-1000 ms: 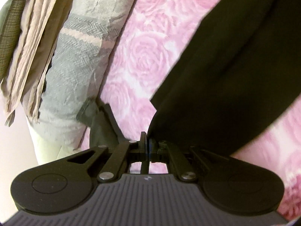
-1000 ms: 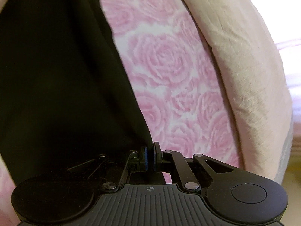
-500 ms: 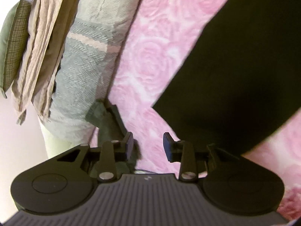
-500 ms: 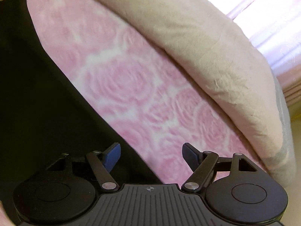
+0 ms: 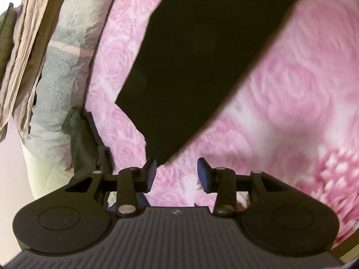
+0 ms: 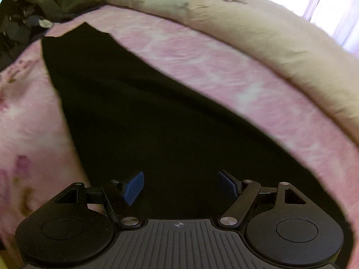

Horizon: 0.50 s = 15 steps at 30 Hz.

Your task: Fold clothes

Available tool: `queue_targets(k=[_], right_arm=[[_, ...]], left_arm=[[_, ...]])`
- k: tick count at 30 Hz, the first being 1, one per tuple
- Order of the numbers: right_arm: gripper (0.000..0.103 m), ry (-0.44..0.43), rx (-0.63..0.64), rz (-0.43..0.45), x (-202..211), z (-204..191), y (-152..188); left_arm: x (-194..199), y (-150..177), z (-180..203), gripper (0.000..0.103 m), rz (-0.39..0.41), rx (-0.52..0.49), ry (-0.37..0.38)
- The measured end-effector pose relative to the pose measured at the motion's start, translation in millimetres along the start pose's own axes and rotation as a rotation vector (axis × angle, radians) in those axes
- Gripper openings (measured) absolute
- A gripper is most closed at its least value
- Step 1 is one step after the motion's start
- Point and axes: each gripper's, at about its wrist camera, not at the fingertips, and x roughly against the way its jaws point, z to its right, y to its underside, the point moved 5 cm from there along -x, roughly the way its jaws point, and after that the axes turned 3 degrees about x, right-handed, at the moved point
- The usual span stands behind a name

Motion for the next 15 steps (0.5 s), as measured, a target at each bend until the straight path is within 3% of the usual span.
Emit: queue_targets(k=[4, 8, 12, 15], right_arm=[[0.075, -0.028, 0.023, -0.003, -11.8, -57.5, -21.6], [0.075, 0.009, 0.004, -0.036, -37.5, -93.4, -53.7], [0.075, 0.012, -0.097, -0.054, -68.0, -112.6, -94.4], [0.075, -0.018, -0.087, -0.052, -98.1, -130.3, -138.4]], left_arm=[[-36.8, 25.4, 10.7, 0.036, 0.066, -0.086, -0.019], [-74.3, 38.6, 0.7, 0.03, 0.174, -0.108, -0.008], [-98.7, 44.8, -19.5, 0.029, 0.271, -0.075, 0.095], [-110.4, 45.9, -26.8, 0.03, 0.314, -0.069, 0.141]])
